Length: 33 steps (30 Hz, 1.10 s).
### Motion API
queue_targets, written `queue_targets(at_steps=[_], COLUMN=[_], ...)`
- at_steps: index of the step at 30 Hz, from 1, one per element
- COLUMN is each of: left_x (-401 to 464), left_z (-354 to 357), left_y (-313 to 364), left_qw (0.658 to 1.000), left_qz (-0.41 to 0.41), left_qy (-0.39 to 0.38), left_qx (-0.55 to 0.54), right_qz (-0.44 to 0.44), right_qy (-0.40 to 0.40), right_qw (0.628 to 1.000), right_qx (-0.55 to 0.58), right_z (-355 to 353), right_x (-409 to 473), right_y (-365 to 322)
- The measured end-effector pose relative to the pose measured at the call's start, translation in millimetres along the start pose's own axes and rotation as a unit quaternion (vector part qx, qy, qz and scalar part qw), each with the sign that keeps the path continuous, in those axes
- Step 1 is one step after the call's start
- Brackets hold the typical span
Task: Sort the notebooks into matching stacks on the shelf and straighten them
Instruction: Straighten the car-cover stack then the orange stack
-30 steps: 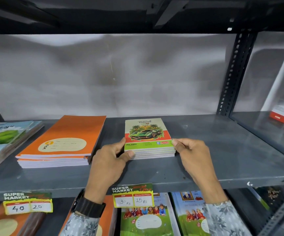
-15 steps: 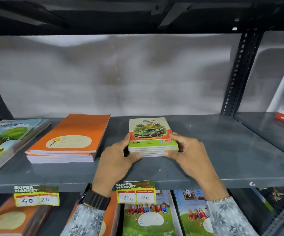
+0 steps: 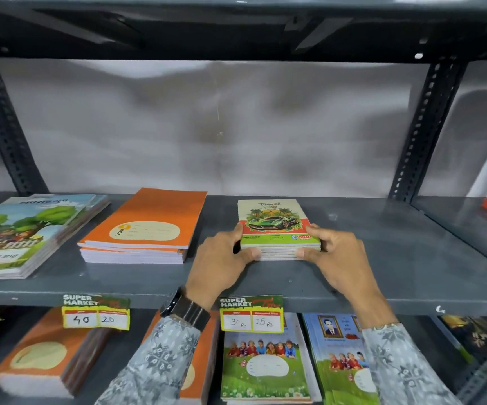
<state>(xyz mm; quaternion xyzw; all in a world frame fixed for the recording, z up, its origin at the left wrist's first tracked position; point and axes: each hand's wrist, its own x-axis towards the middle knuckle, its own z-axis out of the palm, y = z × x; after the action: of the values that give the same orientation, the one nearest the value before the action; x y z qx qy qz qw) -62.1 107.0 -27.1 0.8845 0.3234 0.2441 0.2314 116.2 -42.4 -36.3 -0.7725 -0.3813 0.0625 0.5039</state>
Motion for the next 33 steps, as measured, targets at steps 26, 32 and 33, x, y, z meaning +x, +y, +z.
queue_targets(at_steps=[26, 32, 33], left_x=[-56.9, -45.6, -46.5], left_z=[-191.7, -175.9, -175.4], left_y=[-177.9, -198.4, -199.8], left_qw=[1.000, 0.999, 0.998], left_qz=[-0.021, -0.016, -0.019], left_qy=[-0.015, 0.011, 0.023], left_qx=[-0.009, -0.050, -0.051], right_qz=[-0.072, -0.031, -0.029], right_qy=[0.002, 0.008, 0.008], right_qw=[0.994, 0.999, 0.999], right_qx=[-0.077, -0.019, -0.013], right_z=[192.2, 197.2, 199.2], right_x=[-54.2, -47.5, -46.4], right_y=[-146.3, -147.1, -146.2])
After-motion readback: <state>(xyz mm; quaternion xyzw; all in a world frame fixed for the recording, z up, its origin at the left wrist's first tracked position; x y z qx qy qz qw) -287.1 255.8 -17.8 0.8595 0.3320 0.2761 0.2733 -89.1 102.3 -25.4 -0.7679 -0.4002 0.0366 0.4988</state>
